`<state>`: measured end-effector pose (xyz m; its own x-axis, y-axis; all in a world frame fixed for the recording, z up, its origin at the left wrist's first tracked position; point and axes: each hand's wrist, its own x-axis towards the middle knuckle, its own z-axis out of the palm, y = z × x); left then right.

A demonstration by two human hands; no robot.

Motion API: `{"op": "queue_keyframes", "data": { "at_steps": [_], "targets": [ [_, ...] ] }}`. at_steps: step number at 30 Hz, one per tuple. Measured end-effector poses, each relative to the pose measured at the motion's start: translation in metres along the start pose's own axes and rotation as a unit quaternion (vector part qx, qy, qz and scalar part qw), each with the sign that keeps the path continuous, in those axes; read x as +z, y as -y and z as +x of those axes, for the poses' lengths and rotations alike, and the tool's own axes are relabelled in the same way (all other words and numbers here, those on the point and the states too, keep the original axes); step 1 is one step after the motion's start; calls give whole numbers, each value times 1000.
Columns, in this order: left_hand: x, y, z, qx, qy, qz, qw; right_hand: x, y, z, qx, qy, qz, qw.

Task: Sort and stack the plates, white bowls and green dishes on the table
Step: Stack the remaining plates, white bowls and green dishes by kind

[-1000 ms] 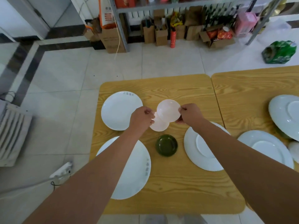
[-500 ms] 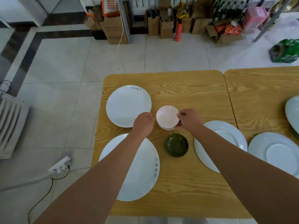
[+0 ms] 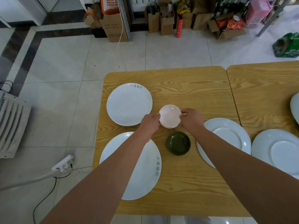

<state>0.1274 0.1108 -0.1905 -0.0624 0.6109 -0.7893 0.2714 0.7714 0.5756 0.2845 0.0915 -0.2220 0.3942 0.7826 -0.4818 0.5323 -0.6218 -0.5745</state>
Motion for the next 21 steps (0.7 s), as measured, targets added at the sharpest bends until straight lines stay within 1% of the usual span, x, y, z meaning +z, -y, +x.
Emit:
{"op": "queue_keyframes", "data": {
  "at_steps": [4, 9, 13, 15, 17, 19, 21],
  "targets": [
    [3, 0, -4, -14, -1, -8, 1000, 2, -2, 0, -22, -8, -28, 999],
    [4, -3, -6, -26, -4, -18, 999, 0, -2, 2, -8, -14, -20, 1000],
    [4, -5, -7, -38, -5, -47, 998, -2, 3, 4, -2, -3, -33, 999],
    [4, -5, -6, -34, -13, -40, 999, -3, 3, 4, -2, 1, -27, 1000],
    [4, -2, -3, -8, -24, -18, 1000, -4, 2, 2, -2, 2, -13, 1000],
    [6, 2, -5, 44, -45, 25, 998, -9, 1, -1, -1, -2, 1, 1000],
    [5, -2, -11, 68, -81, 47, 993, -17, 1, -4, 5, -5, 15, 1000]
  ]
}}
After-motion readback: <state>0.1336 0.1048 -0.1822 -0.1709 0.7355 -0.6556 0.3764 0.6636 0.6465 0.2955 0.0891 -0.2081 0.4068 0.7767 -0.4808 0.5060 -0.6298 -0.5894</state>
